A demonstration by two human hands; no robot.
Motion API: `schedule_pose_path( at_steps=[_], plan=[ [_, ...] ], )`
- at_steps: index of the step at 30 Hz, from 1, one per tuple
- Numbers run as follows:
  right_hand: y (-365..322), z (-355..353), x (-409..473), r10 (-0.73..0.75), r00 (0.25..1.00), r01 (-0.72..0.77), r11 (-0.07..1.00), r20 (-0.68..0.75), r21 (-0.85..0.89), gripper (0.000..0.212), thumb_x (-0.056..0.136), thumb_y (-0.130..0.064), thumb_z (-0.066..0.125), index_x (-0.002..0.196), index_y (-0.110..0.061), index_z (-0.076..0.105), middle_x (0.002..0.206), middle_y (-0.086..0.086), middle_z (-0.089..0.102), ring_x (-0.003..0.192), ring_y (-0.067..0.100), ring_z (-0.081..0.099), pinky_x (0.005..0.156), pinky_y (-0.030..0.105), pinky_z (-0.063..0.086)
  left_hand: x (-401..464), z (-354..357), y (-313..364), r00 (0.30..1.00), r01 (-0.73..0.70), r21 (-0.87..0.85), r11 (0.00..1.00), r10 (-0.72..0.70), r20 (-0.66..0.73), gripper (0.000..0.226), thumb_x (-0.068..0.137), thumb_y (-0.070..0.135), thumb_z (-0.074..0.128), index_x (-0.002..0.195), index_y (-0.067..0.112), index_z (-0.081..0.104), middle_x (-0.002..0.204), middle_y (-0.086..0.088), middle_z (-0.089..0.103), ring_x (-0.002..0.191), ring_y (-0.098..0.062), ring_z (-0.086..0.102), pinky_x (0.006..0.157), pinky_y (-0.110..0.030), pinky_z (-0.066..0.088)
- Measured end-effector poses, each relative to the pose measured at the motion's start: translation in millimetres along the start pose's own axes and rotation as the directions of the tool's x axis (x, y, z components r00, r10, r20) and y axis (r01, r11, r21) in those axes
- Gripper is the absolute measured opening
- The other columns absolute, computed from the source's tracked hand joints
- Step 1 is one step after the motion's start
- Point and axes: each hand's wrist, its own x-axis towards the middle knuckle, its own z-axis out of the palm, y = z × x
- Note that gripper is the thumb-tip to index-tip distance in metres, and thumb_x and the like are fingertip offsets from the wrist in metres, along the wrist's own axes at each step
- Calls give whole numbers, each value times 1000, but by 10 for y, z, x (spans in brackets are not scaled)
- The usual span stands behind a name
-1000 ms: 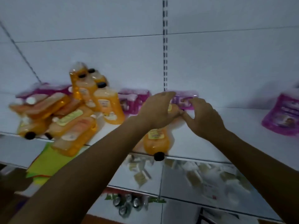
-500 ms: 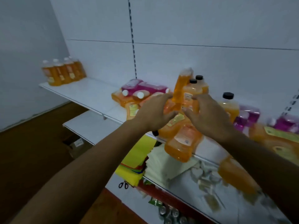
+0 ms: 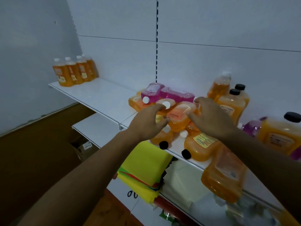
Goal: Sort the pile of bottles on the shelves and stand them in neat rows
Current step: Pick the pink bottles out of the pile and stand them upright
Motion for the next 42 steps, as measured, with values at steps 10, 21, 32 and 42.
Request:
schedule_pose_path(
  at_steps=[10,21,32,42],
  plan=[
    [-132,334,679,23,997,-24,1000,72,8,53,92,-50,52,134,-19,43,130,6,52,114,24,53,90,40,51,490,-11,-644,994,85,29,996,-83,-66,39,89,37,63,121,16,60,115,0,65,105,-15,58,82,-24,41],
    [-385,738,1283,131,989,-129,991,63,-31,49,90,-42,58,130,-16,49,123,8,56,107,23,54,90,36,45,1286,154,-1514,986,127,12,992,-127,104,87,69,59,61,143,26,31,144,-5,38,128,-28,42,100,-51,45],
    [-612,967,1476,230,972,-225,970,52,-90,51,89,-43,59,132,-16,50,124,7,57,110,24,55,94,37,45,1547,357,-1722,988,-53,30,998,48,145,76,80,32,71,146,25,32,152,-9,27,130,-35,40,99,-43,48],
    [-696,898,1524,213,977,-213,977,-7,3,46,90,-37,62,129,-16,49,124,6,55,108,23,54,85,32,44,1831,-210,-1719,964,217,-626,749,-265,18,36,92,34,58,123,16,58,117,-7,62,102,-24,63,86,-42,57]
  ],
)
